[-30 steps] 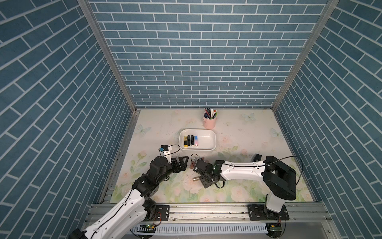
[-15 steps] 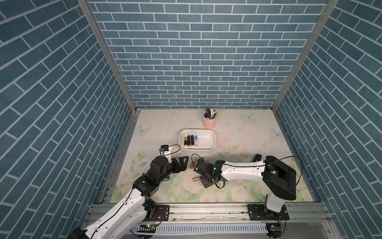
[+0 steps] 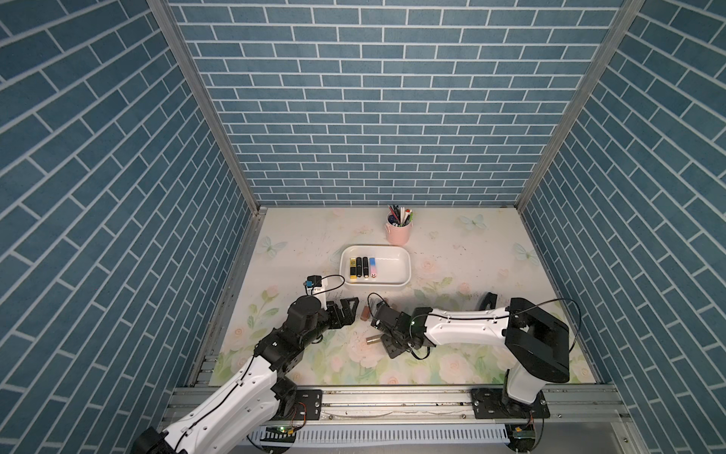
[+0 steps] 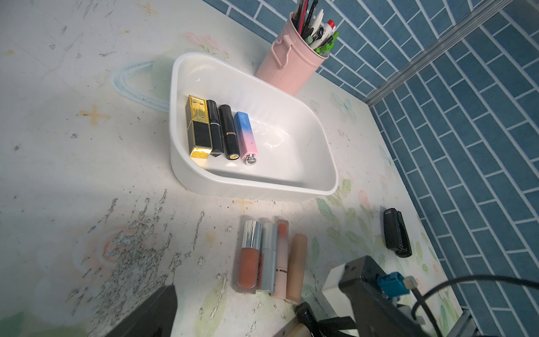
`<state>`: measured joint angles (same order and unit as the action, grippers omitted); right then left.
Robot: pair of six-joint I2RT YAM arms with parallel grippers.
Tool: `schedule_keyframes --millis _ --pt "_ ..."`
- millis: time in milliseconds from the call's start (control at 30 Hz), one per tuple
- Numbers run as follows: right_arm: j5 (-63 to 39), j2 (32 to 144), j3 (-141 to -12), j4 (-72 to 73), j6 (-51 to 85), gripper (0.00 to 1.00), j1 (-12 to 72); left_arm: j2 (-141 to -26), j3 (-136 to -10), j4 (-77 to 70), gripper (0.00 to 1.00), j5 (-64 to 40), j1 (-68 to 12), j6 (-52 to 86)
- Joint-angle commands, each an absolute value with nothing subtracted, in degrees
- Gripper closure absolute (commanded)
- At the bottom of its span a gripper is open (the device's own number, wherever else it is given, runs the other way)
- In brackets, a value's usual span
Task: Put the lipstick into the storage box
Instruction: Pick up the lipstick at the center of the board.
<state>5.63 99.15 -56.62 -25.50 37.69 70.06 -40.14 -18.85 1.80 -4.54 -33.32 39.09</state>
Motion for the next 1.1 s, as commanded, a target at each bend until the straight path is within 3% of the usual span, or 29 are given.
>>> schedule_keyframes --millis 0,333,867,1067 --pt "3.9 100.0 -54.1 -28.8 39.8 0.58 69.9 -39.8 -19.9 1.5 0.0 -4.2 -33.6 38.3" --pt "4.7 99.5 -53.4 -29.2 40.2 0.79 69.8 -39.6 -19.7 1.4 0.0 -4.0 -33.6 38.5" --pt "5.9 88.0 -51.4 -30.1 39.1 0.83 64.1 -41.6 -24.1 3.5 0.0 -3.8 -33.6 35.6" --pt "2.0 80.6 -50.6 -26.3 37.4 0.84 59.7 -44.3 -26.5 -0.8 0.0 -11.3 -33.5 35.0"
